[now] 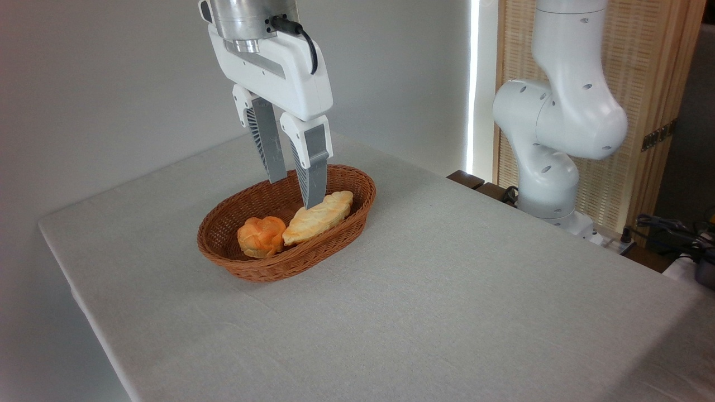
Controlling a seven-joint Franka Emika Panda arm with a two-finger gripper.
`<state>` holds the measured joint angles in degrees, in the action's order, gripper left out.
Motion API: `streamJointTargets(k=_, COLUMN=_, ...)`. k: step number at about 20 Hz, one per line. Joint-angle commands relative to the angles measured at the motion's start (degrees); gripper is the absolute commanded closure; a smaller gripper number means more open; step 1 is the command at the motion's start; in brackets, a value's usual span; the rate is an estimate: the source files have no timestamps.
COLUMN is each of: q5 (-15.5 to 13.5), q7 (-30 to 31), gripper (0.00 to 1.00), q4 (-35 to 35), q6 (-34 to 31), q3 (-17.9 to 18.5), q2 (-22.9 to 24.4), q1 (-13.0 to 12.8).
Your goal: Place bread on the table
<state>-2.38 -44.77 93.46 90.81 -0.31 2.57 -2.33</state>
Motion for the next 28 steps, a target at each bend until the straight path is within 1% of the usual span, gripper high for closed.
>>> streamJointTargets(k=1, q5=-0.43, q7=0.47, gripper=0.0, q4=-0.47, q6=-1.77, q3=0.48, q2=0.15, q1=-0.13)
streamJointTargets(k=16, q5=-0.52, q7=0.83, gripper=0.0, q4=-0.12, q6=-1.77, q3=0.48, q2=0.24, q1=-0.13)
streamJointTargets(k=28, q5=-0.7, q7=0.83, gripper=0.0, q4=0.67, q6=-1.07, q3=-0.22, q2=0.24, q1=-0.31)
